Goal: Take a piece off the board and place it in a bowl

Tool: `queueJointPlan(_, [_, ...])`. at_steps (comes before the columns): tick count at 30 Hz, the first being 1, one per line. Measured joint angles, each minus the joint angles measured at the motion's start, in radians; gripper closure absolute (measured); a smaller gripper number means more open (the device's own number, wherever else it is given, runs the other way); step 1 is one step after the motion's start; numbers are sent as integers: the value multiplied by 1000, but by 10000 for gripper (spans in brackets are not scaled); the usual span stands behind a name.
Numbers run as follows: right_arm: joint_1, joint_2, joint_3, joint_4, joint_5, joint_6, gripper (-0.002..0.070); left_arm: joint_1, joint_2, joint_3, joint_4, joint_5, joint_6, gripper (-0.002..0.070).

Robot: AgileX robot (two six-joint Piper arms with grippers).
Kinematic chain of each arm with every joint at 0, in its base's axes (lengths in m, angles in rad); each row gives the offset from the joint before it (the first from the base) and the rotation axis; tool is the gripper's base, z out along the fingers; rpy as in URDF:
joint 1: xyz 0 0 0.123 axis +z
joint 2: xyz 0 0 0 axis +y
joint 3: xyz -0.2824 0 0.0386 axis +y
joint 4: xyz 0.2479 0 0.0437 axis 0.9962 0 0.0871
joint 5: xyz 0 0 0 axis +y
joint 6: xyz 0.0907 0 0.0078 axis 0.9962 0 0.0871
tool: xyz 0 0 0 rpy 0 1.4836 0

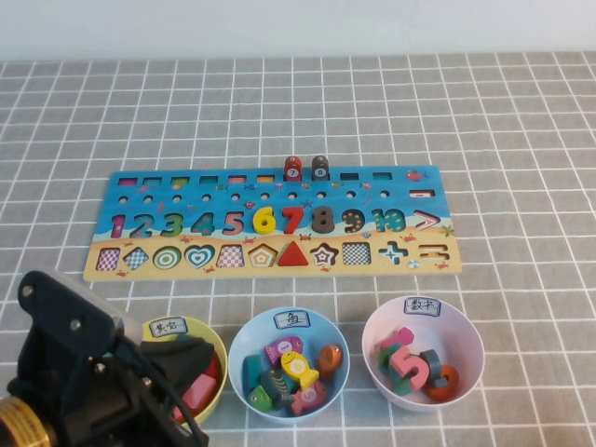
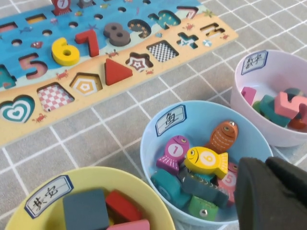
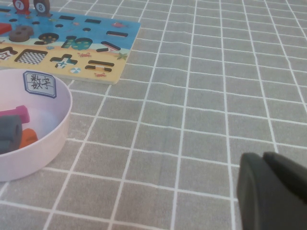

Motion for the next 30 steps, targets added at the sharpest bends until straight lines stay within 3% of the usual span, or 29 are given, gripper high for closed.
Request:
queueJointPlan(9, [0, 0, 0, 0, 0, 0, 694, 0, 0, 0, 7, -30, 14, 678])
queueJointPlan(14, [0, 0, 0, 0, 0, 0, 694, 0, -22, 47, 64, -188, 47, 678])
queueJointPlan(17, [0, 0, 0, 0, 0, 0, 694, 28, -108, 123, 27, -313, 121, 678])
queueJointPlan(22, [0, 0, 0, 0, 0, 0, 694, 154, -318, 271, -137, -416, 251, 678])
queueJointPlan(30, [0, 0, 0, 0, 0, 0, 694, 470, -653, 419, -169, -416, 281, 678])
